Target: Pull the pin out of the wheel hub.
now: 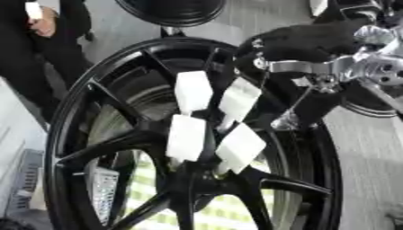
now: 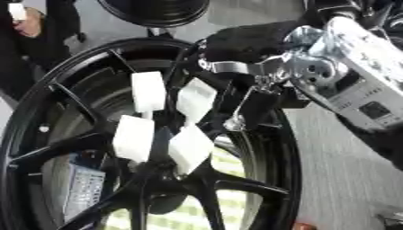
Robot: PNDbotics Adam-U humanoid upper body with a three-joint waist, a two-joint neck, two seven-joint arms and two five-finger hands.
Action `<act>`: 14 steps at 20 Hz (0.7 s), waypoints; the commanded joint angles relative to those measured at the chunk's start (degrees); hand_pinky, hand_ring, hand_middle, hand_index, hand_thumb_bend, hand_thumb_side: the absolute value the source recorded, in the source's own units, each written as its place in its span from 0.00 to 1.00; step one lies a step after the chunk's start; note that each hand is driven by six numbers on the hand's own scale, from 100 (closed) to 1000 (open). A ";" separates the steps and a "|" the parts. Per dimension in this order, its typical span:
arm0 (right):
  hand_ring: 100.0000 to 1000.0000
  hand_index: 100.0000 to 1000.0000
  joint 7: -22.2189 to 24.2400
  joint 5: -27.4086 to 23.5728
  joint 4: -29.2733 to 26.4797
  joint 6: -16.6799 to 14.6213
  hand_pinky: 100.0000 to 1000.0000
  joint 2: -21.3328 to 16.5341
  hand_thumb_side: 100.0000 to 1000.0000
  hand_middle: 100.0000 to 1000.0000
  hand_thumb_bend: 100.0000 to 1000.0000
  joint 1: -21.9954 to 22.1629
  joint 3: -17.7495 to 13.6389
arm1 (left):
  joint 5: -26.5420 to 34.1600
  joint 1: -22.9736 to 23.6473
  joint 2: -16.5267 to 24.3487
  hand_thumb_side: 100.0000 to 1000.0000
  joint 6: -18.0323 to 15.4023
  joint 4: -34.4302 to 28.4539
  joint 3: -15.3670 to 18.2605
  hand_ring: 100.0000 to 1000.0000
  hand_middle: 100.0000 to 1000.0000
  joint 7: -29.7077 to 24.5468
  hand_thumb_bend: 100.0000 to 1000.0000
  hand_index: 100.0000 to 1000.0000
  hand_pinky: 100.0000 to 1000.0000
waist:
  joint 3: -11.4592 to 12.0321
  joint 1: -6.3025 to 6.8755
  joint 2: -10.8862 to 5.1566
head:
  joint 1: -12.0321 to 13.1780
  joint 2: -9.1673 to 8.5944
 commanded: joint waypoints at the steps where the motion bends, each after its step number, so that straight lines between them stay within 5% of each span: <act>1: 0.89 0.84 -0.02 0.41 -0.68 -0.29 0.99 -2.01 0.00 0.81 0.34 -0.08 -1.08 | -0.35 -0.42 1.36 0.77 -0.19 -1.09 0.04 0.71 0.50 -0.21 0.00 0.76 0.77 | 0.13 0.54 -1.08 | 0.05 -1.08; 14: 0.88 0.79 -2.55 0.51 -0.67 0.06 0.98 -1.58 0.00 0.75 0.27 0.21 -0.47 | -0.29 -0.62 1.37 0.77 -0.11 -1.09 -0.19 0.71 0.50 -0.62 0.00 0.76 0.78 | 0.49 0.37 -0.76 | -0.04 -1.27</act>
